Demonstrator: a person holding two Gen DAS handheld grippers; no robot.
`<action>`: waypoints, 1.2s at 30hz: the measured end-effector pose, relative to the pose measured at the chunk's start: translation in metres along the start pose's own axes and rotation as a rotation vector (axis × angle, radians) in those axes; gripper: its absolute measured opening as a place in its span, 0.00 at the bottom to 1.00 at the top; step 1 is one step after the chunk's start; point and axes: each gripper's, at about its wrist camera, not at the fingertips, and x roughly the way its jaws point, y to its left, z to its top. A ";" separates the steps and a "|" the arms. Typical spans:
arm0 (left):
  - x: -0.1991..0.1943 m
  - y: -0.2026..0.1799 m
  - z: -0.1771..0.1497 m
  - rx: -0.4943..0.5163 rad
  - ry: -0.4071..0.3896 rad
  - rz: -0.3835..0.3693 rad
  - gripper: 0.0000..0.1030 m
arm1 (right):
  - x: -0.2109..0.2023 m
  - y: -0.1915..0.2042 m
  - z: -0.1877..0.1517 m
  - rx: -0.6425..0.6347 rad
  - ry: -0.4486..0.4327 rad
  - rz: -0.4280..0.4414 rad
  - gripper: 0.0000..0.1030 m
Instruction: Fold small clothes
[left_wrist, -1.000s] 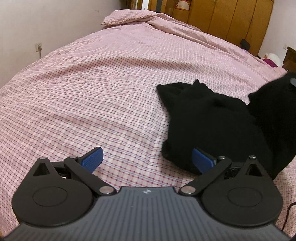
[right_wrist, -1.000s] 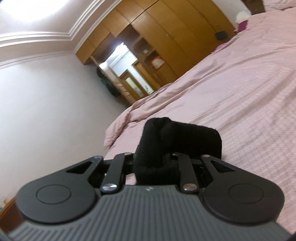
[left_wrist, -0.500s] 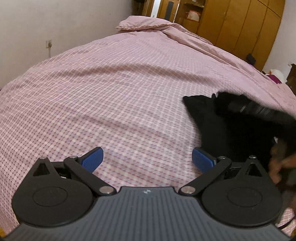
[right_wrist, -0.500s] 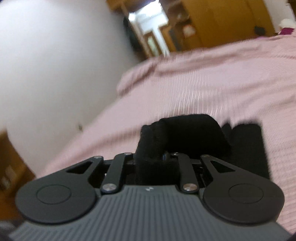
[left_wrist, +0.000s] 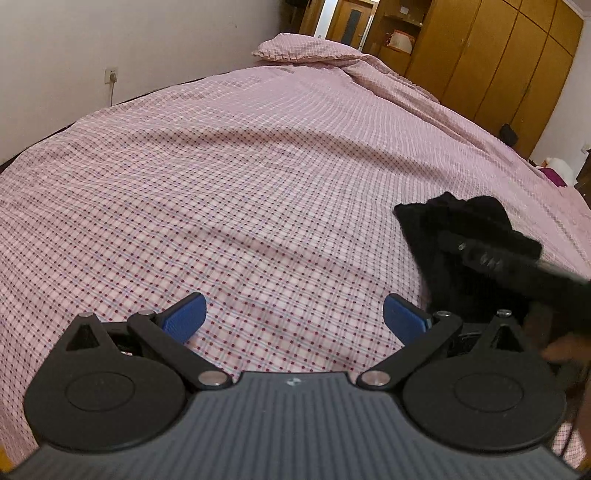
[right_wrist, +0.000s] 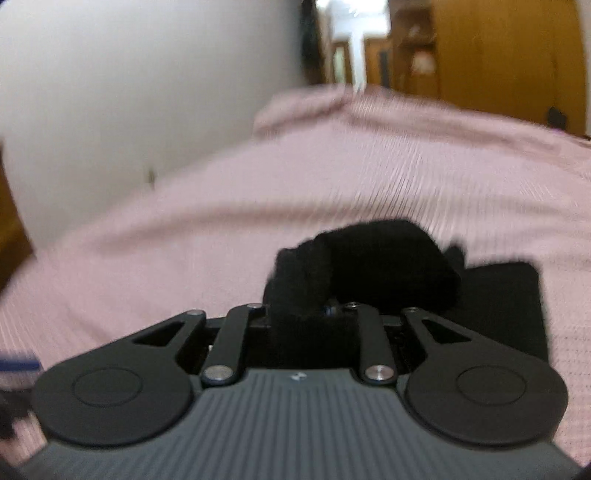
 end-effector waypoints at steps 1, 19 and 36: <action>-0.002 0.000 0.000 0.006 -0.004 -0.001 1.00 | -0.005 0.003 -0.004 -0.003 -0.028 -0.007 0.31; -0.017 -0.056 0.046 0.130 -0.101 -0.117 1.00 | -0.128 -0.051 -0.018 0.078 -0.125 0.146 0.43; 0.093 -0.111 0.039 0.221 0.016 -0.021 1.00 | -0.102 -0.092 -0.057 0.155 -0.048 0.000 0.46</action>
